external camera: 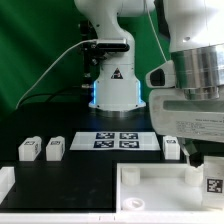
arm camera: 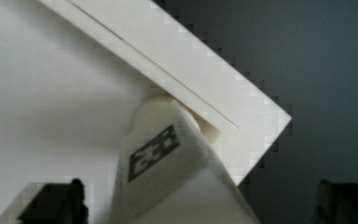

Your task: Assemble one leg

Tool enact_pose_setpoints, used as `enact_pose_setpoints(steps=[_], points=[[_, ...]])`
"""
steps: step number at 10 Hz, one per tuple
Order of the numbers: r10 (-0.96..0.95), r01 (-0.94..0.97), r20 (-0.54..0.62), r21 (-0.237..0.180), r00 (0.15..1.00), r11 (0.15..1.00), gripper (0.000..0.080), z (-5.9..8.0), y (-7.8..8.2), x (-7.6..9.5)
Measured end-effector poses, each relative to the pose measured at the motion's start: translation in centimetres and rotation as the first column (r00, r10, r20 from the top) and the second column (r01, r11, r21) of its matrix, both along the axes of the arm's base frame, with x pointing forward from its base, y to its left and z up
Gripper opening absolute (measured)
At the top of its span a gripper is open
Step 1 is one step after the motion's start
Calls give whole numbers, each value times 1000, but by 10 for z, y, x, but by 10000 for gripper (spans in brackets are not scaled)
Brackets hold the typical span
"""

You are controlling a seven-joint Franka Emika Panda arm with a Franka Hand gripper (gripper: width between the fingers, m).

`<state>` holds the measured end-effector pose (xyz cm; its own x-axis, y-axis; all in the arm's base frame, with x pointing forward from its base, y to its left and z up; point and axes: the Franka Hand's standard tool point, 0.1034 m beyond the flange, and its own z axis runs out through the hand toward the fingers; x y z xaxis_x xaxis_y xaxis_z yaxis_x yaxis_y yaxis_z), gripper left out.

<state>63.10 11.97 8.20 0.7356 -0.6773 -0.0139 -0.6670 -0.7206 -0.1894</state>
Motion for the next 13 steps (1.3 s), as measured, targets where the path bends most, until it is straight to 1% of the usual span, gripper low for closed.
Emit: enact_pose_setpoints(steps=[1, 2, 3, 4, 5, 6, 7, 8, 9, 10, 11, 12, 13], points=[[125, -125, 7, -25, 992, 992, 649, -1, -2, 0], [283, -283, -7, -65, 959, 957, 649, -4, -6, 4], [381, -379, 11, -89, 924, 921, 649, -6, -10, 10], [308, -306, 5, -77, 952, 949, 548, -6, -9, 9], [312, -310, 5, -78, 950, 947, 412, -6, -9, 9], [216, -215, -2, -61, 976, 975, 412, -7, -9, 8], [100, -101, -16, -50, 995, 994, 295, -7, -10, 8], [22, -23, -25, -43, 999, 999, 295, -8, -11, 7], [-107, 106, -45, -30, 993, 994, 295, -8, -13, 7], [-282, 282, -79, -15, 956, 959, 295, -8, -15, 6], [-465, 468, -115, -4, 878, 884, 295, -9, -16, 4], [-619, 626, -145, 2, 772, 780, 295, -10, -16, 3], [-742, 754, -169, 11, 649, 657, 295, -11, -16, 0]])
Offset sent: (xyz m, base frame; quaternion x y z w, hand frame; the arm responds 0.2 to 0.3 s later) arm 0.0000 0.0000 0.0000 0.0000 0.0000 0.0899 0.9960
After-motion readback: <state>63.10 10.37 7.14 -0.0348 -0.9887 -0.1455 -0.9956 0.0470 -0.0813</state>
